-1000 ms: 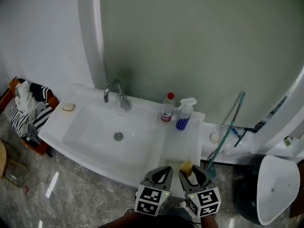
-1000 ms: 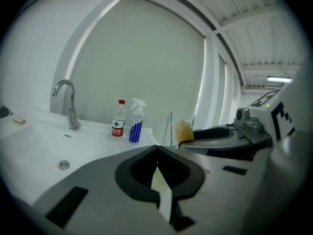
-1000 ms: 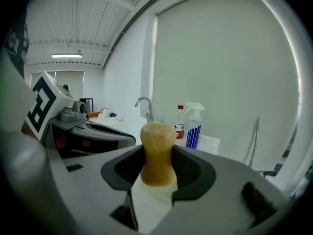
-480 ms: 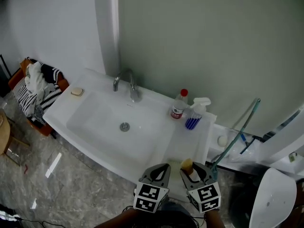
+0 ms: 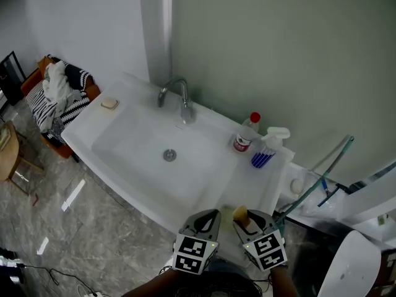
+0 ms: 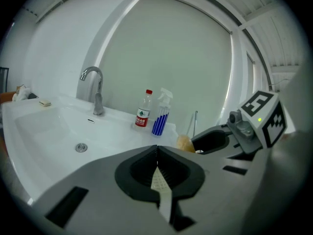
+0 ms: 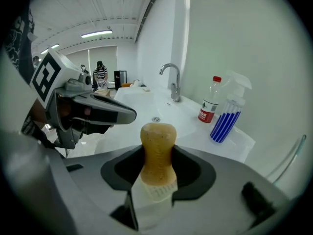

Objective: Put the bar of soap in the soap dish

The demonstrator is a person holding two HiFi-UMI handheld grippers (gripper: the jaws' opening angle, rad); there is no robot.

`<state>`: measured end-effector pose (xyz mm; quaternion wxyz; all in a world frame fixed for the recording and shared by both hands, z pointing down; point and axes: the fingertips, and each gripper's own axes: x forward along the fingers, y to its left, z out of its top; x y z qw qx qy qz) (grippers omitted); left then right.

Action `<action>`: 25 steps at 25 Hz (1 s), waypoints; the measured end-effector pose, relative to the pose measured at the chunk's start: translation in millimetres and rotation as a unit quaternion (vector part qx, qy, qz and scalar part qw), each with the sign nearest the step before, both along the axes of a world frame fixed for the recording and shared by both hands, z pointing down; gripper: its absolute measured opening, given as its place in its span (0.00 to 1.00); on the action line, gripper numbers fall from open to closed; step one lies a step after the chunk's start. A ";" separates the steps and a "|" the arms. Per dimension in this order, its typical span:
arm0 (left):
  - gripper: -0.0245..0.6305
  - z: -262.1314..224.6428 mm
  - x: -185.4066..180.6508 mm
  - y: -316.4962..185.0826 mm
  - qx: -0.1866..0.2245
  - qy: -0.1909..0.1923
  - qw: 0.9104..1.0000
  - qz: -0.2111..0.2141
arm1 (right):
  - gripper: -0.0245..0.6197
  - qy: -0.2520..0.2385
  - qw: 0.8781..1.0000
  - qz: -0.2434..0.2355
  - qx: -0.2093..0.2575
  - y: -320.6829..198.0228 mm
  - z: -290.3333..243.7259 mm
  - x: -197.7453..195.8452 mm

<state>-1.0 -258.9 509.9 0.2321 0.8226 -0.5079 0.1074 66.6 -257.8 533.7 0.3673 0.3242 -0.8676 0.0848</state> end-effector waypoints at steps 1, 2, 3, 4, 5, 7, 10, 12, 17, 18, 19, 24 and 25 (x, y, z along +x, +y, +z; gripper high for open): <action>0.05 1.0 -0.7 -1.7 -0.001 0.000 1.000 -0.004 | 0.33 0.007 1.000 -0.009 -0.004 -0.4 3.3 -0.9; 0.05 1.7 -1.2 -3.2 -0.002 0.001 1.000 -0.007 | 0.33 0.016 1.000 -0.019 -0.008 -0.7 6.6 -1.7; 0.05 2.4 -1.7 -4.5 -0.003 0.001 1.000 -0.010 | 0.33 0.027 0.999 -0.029 -0.012 -0.7 10.1 -2.3; 0.05 3.2 -2.3 -5.4 -0.004 0.002 1.000 -0.013 | 0.33 0.039 0.998 -0.040 -0.017 -0.5 14.0 -2.4; 0.05 4.0 -2.7 -6.1 -0.005 0.002 1.000 -0.016 | 0.33 0.053 0.997 -0.051 -0.022 -0.1 18.5 -2.1; 0.05 4.3 -2.6 -7.3 -0.007 0.004 1.000 -0.020 | 0.33 0.080 0.994 -0.071 -0.035 0.6 28.3 -0.5; 0.05 2.8 -2.1 -9.9 -0.006 0.007 1.000 -0.026 | 0.32 0.109 0.988 -0.101 -0.053 1.1 39.2 0.3; 0.05 2.6 -3.1 -11.7 -0.005 0.008 0.999 -0.031 | 0.32 0.126 0.983 -0.114 -0.062 1.7 43.9 1.8; 0.05 5.5 -7.2 -15.3 -0.010 0.010 0.999 -0.043 | 0.32 0.180 0.969 -0.149 -0.084 2.6 55.6 8.8; 0.05 6.3 -8.0 -15.2 -0.011 0.010 0.999 -0.045 | 0.32 0.189 0.965 -0.157 -0.089 2.9 57.9 9.2; 0.05 6.8 -8.6 -15.1 -0.012 0.010 0.999 -0.047 | 0.32 0.198 0.962 -0.165 -0.094 3.4 60.3 9.4; 0.05 10.1 -11.9 -14.3 -0.015 0.007 0.999 -0.051 | 0.32 0.230 0.946 -0.196 -0.118 7.5 73.0 6.5; 0.05 10.3 -12.1 -14.2 -0.015 0.007 0.999 -0.052 | 0.32 0.232 0.945 -0.198 -0.120 7.8 75.0 5.3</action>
